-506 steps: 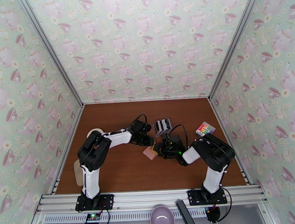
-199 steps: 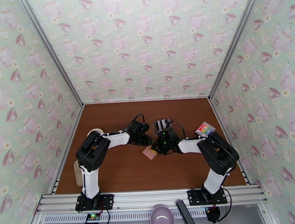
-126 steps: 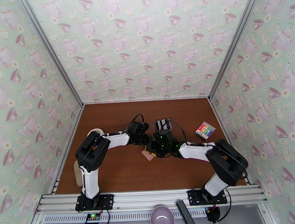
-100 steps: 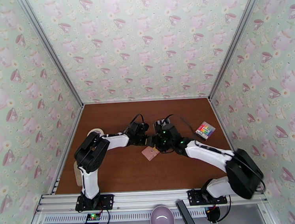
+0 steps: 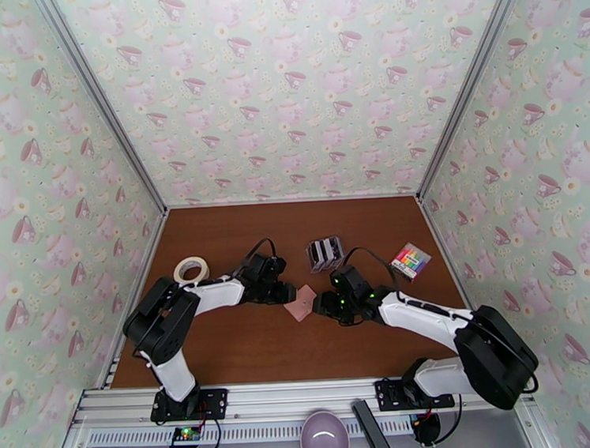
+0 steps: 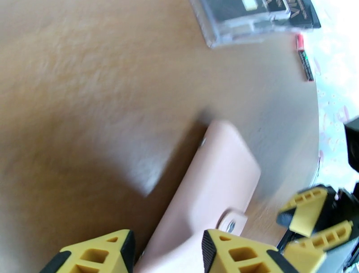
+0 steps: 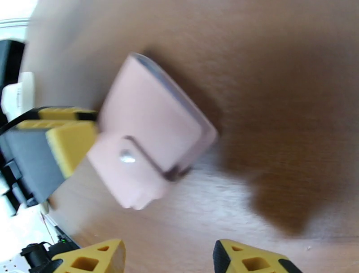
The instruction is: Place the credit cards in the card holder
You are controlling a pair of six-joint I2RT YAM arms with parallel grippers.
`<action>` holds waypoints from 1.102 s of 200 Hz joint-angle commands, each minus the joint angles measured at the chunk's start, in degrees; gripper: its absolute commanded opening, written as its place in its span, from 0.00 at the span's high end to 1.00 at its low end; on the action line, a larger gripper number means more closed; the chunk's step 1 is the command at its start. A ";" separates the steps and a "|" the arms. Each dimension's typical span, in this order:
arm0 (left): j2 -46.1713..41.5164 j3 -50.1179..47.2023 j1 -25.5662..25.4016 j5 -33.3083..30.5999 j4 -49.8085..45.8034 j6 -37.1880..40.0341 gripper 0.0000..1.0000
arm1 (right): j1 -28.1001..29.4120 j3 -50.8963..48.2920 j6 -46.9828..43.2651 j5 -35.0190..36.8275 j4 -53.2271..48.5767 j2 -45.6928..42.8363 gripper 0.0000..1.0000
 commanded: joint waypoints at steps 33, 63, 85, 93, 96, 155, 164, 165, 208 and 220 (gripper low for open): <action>-4.70 -7.14 -0.57 0.08 1.53 -0.63 0.57 | 0.02 2.22 0.70 -0.54 7.78 8.25 0.43; -6.29 -9.12 -0.96 -0.38 2.50 -1.51 0.58 | 0.04 5.65 0.09 -0.62 8.55 12.84 0.42; -6.25 -9.40 -1.42 -0.38 2.90 -1.65 0.59 | 0.01 8.87 -0.01 -1.18 9.16 16.26 0.43; -6.15 -9.46 -1.53 -0.41 3.16 -1.80 0.59 | 0.04 9.99 -0.10 -1.14 9.29 17.28 0.43; -6.08 -9.50 -1.57 -0.41 3.20 -1.78 0.59 | 0.06 10.29 -0.18 -1.20 9.33 17.70 0.42; -7.28 -10.29 -1.71 -0.85 2.86 -1.99 0.59 | -0.01 20.92 -5.08 0.66 3.19 24.21 0.42; -7.24 -10.23 -1.72 -0.68 2.78 -2.01 0.59 | -0.01 22.86 -6.15 1.07 1.78 25.45 0.42; -7.27 -10.22 -1.74 -0.67 2.78 -2.01 0.59 | -0.04 22.96 -6.26 1.06 1.69 25.62 0.42; -7.11 -10.54 -2.15 -0.40 3.21 -2.61 0.60 | -0.21 30.32 -9.52 0.26 -2.38 30.94 0.42; -7.39 -10.60 -2.11 -0.79 2.89 -2.60 0.59 | -0.22 30.51 -9.43 0.21 -2.53 30.79 0.42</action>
